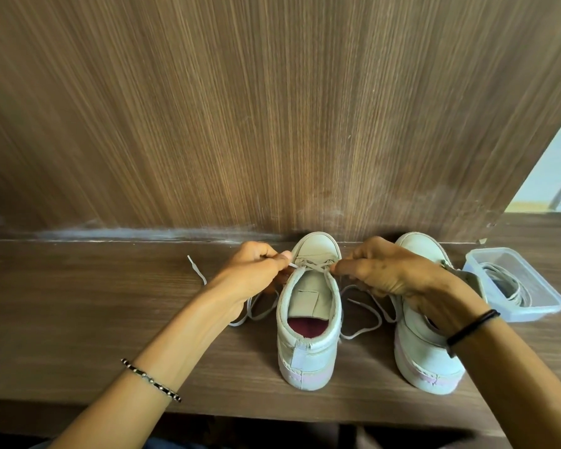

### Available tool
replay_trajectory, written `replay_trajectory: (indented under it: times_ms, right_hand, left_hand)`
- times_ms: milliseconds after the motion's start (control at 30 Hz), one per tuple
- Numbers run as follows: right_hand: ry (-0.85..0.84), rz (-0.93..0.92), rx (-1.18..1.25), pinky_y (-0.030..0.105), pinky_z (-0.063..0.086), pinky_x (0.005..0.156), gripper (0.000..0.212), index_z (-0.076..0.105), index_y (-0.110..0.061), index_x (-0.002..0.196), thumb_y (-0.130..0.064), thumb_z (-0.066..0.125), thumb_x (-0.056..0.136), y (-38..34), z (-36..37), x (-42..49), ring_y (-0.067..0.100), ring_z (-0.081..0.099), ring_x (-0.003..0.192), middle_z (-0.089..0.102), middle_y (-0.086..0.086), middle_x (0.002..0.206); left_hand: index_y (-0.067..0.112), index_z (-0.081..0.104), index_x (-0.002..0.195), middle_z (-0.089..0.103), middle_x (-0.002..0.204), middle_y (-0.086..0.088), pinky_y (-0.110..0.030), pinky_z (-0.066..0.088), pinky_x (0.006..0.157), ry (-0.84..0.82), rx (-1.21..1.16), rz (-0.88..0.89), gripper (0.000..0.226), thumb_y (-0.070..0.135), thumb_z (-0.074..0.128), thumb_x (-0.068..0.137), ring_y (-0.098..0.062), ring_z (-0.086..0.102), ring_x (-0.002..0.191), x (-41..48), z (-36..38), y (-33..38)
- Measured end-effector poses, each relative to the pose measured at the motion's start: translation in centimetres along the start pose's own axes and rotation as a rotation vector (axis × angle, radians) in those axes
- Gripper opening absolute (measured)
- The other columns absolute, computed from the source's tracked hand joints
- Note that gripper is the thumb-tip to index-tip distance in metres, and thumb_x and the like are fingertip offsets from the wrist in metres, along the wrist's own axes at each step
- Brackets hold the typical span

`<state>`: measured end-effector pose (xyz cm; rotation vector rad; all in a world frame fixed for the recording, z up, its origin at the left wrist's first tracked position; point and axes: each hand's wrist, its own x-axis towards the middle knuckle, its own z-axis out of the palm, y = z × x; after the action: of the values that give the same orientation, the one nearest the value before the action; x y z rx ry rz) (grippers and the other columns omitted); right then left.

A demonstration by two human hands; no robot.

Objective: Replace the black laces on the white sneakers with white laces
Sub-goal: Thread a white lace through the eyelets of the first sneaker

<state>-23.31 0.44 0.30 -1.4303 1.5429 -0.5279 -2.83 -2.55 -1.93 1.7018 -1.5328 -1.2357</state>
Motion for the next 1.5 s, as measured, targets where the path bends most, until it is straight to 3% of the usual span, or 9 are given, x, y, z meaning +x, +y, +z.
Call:
replay_trajectory:
  times_ms: [133,267,433,600,733,933,1167,1400,1500]
  right_hand:
    - [0.040,0.010,0.085,0.020,0.030,0.044,0.043,0.057,-0.014,0.060,-0.034,0.073,0.094,-0.2,-0.2,0.0,0.009,0.039,0.045,0.048,0.000,0.053]
    - [0.070,-0.077,0.224,0.020,0.029,0.046,0.042,0.056,-0.011,0.064,-0.032,0.069,0.098,-1.1,-0.6,-0.2,0.007,0.040,0.046,0.048,0.000,0.055]
    - [0.057,-0.241,0.238,0.015,0.031,0.044,0.030,0.065,-0.010,0.079,-0.027,0.060,0.104,-2.4,0.1,-0.2,0.008,0.044,0.053,0.052,-0.001,0.063]
    - [0.096,-0.324,0.351,0.019,0.033,0.050,0.036,0.062,-0.014,0.075,-0.033,0.057,0.105,-3.2,-0.1,-0.5,0.011,0.041,0.053,0.046,-0.003,0.060]
    - [0.149,-0.332,0.434,0.027,0.032,0.058,0.036,0.058,-0.017,0.072,-0.038,0.062,0.101,-3.1,-0.9,-0.8,0.013,0.039,0.055,0.040,-0.002,0.063]
    - [0.087,-0.365,0.861,0.029,0.023,0.059,0.042,0.053,-0.024,0.058,-0.032,0.061,0.098,-3.5,-1.9,-0.8,0.012,0.033,0.051,0.034,-0.002,0.061]
    - [0.062,-0.316,0.409,0.024,0.030,0.054,0.035,0.055,-0.020,0.075,-0.042,0.060,0.100,-2.7,-0.9,-0.7,0.012,0.040,0.055,0.042,-0.002,0.063]
    - [0.072,-0.373,1.099,0.023,0.017,0.047,0.037,0.042,-0.022,0.066,-0.030,0.054,0.100,-2.4,-3.6,-1.0,0.010,0.026,0.049,0.027,-0.006,0.059]
    - [0.143,-0.372,1.054,0.022,0.018,0.047,0.035,0.044,-0.022,0.068,-0.031,0.053,0.101,-1.8,-4.0,-0.7,0.009,0.027,0.049,0.030,-0.006,0.059]
  left_hand:
    - [-0.003,0.071,0.102,0.070,0.074,0.002,-0.009,0.045,0.049,-0.021,-0.019,0.022,0.030,0.025,0.061,0.102,0.004,0.063,0.053,-0.5,-0.2,0.7]
    - [0.021,0.070,0.092,0.068,0.081,0.006,-0.028,0.042,0.066,0.117,0.416,0.197,0.025,0.041,0.058,0.101,-0.011,0.061,0.079,-0.8,-0.4,1.4]
    - [0.027,0.071,0.101,0.071,0.100,-0.012,-0.046,0.049,0.091,-0.042,0.197,0.476,0.035,0.047,0.042,0.107,-0.022,0.066,0.096,-1.0,0.4,3.4]
    - [0.043,0.069,0.108,0.070,0.088,0.031,-0.010,0.033,0.085,-0.198,-0.079,0.331,0.033,0.056,0.039,0.105,0.028,0.053,0.093,-1.8,0.3,4.7]
    - [0.004,0.070,0.099,0.063,0.073,0.017,-0.047,0.043,0.111,-0.181,-0.151,0.400,0.057,0.058,0.053,0.099,-0.004,0.061,0.094,-1.5,-0.1,4.7]
    - [0.018,0.068,0.082,0.061,0.079,0.002,-0.052,0.046,0.110,-0.227,-0.333,0.378,0.029,0.041,0.062,0.098,-0.015,0.061,0.090,-1.7,-0.9,5.2]
    - [0.021,0.071,0.076,0.054,0.068,0.004,-0.041,0.049,0.101,-0.271,-0.539,0.376,0.025,0.042,0.066,0.089,-0.015,0.063,0.088,-2.2,-1.2,6.1]
    - [0.024,0.059,0.070,0.050,0.063,0.006,-0.038,0.047,0.094,-0.118,-0.689,0.267,0.030,0.035,0.063,0.097,-0.010,0.061,0.071,-1.4,-2.3,5.0]
    - [0.024,0.062,0.070,0.059,0.064,0.004,-0.037,0.047,0.092,-0.058,-0.553,0.251,0.033,0.041,0.059,0.098,-0.011,0.064,0.074,-1.5,-2.1,5.3]
